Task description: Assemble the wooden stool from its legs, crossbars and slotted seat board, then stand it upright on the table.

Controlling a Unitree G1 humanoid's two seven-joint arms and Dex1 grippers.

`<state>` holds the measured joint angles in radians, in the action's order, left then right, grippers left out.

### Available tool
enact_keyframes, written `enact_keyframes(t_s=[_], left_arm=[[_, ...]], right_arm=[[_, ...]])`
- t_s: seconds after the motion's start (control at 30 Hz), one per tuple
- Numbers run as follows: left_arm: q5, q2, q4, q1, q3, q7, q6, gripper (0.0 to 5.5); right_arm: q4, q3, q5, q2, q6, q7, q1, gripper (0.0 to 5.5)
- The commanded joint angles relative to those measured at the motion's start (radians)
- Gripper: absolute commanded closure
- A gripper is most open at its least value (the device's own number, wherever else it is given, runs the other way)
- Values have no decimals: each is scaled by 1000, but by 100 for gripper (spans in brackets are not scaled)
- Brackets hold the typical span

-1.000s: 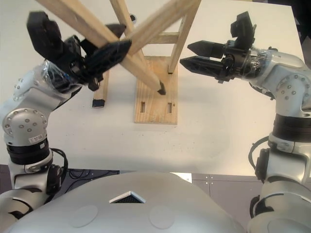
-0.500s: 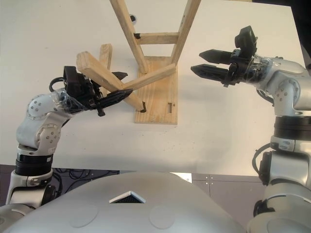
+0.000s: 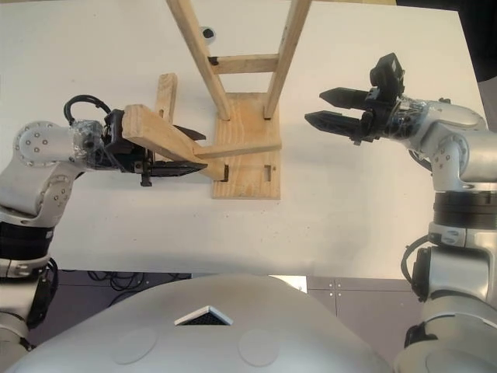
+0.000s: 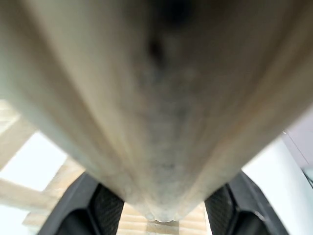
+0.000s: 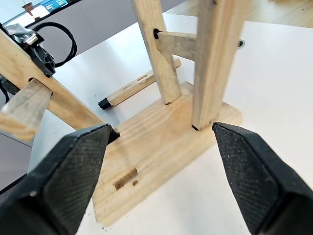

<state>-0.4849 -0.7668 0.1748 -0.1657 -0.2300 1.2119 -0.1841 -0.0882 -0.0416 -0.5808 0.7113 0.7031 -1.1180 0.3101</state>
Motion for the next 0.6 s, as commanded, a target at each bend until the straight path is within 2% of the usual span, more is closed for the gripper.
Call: enact_keyframes(t_s=[0.03,0.13,0.4,0.6], left_arm=[[183,-71,-116,-8,-113,10,-100,348],[190,-18,-150,-10,-150,-49,-109,348],[214,54,-215,203,-226,-165,1,348],[177,59,-180,133,-189,-182,20,348]], right_arm=[[33,-14,0,-39,-26,36,-30,168],[39,-16,6,-47,-33,48,-43,168],[62,-12,-1,-53,-31,72,-71,168],[82,-19,-1,-69,-36,105,-96,168]])
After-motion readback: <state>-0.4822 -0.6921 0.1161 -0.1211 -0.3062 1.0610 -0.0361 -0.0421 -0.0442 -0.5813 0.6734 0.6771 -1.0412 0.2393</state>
